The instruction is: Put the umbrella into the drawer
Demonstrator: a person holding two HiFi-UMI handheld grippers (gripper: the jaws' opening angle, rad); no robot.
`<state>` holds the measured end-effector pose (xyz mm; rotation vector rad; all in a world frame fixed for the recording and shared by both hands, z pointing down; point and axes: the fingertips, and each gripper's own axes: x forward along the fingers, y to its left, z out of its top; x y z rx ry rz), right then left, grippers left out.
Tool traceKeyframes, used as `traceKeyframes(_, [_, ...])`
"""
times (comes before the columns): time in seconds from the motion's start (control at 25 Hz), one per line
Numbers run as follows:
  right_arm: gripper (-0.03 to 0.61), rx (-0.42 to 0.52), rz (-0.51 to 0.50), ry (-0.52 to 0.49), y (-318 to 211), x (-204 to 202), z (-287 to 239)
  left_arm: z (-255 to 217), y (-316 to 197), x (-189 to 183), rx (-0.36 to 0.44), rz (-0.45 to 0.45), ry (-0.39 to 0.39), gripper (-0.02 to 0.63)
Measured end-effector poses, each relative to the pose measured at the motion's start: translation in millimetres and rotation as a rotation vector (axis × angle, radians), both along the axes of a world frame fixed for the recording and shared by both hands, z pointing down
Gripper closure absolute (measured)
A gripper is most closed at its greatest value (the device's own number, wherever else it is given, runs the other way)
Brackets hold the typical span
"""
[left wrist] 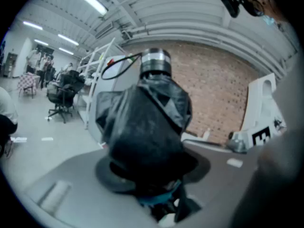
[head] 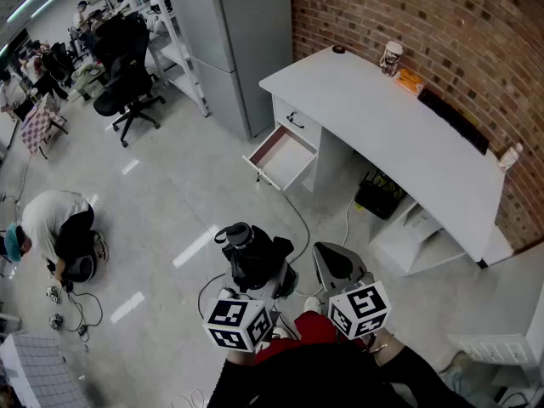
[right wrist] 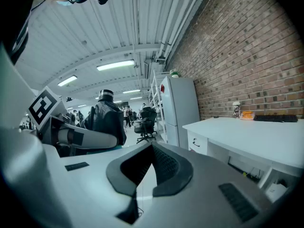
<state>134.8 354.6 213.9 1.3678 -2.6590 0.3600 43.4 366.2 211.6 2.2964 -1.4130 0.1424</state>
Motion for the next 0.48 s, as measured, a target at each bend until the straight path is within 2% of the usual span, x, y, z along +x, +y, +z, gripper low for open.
traceKeyframes(0.24, [0.577,0.01,-0.009,0.002,-13,6,1,-1,-19,-1,0.003,-0.025,0.021,0.405])
traceKeyframes(0.48, [0.577,0.009,0.001,-0.001,-38,29,5,6,-45,4,-0.004,-0.047,0.005,0.403])
